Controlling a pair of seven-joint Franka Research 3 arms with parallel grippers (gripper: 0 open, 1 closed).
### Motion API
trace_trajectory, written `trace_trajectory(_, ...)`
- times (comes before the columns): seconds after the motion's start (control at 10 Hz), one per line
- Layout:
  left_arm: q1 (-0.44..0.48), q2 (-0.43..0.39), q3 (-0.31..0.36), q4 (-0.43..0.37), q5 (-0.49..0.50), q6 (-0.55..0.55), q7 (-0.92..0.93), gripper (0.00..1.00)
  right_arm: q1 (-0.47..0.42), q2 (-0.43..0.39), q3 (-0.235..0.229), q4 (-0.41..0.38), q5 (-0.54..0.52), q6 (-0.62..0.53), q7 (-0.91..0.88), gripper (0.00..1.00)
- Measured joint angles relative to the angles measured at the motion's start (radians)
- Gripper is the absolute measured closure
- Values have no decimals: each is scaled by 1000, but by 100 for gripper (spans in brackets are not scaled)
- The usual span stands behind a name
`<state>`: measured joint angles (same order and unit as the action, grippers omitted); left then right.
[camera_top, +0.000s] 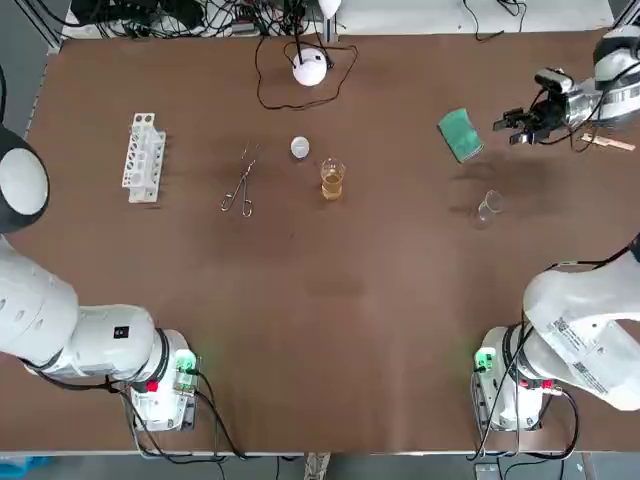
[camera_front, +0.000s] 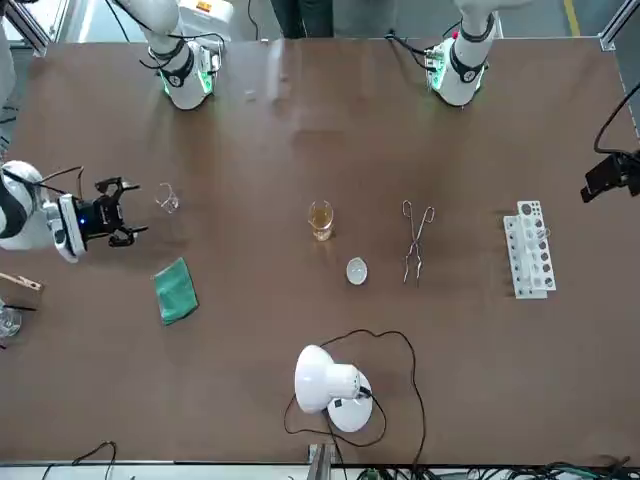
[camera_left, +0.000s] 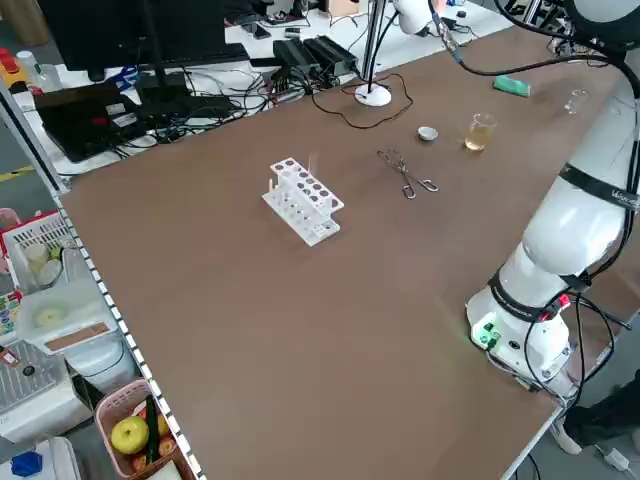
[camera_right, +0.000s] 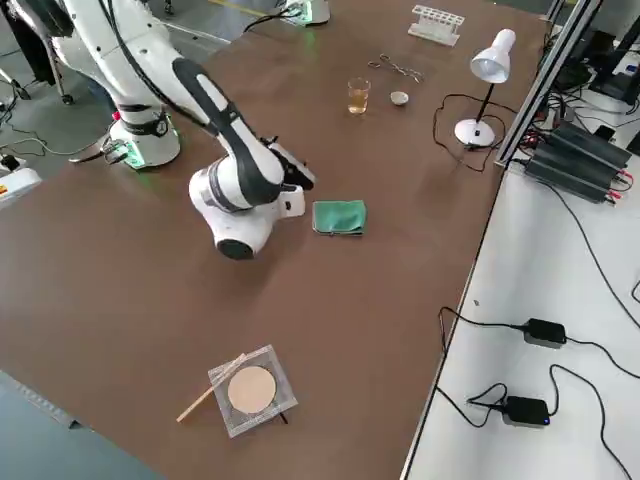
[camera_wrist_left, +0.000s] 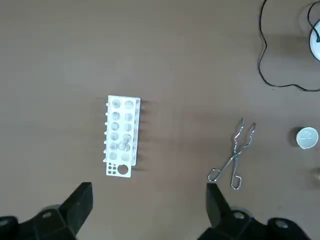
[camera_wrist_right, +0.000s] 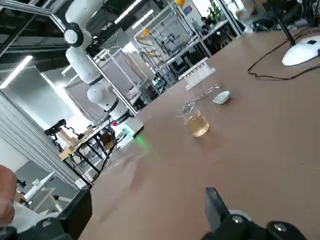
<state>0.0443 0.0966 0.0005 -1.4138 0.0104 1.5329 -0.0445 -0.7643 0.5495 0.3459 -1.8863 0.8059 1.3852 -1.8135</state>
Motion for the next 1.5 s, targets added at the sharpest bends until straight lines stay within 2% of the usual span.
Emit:
trace_trajectory(0.5,-1,0,0,0,0,0,0,0,129,-139,-1,113,2,46,392,0)
trace_trajectory(1.0,-1,0,-1,0,0,0,0,0,172,-284,-1,121,-208,110,704,0)
trace_trajectory(1.3,-2,0,-1,0,0,0,0,0,213,-326,-2,121,-265,140,760,0)
trace_trajectory(1.5,-2,0,-2,0,0,0,0,0,268,-364,-2,123,-315,159,879,0)
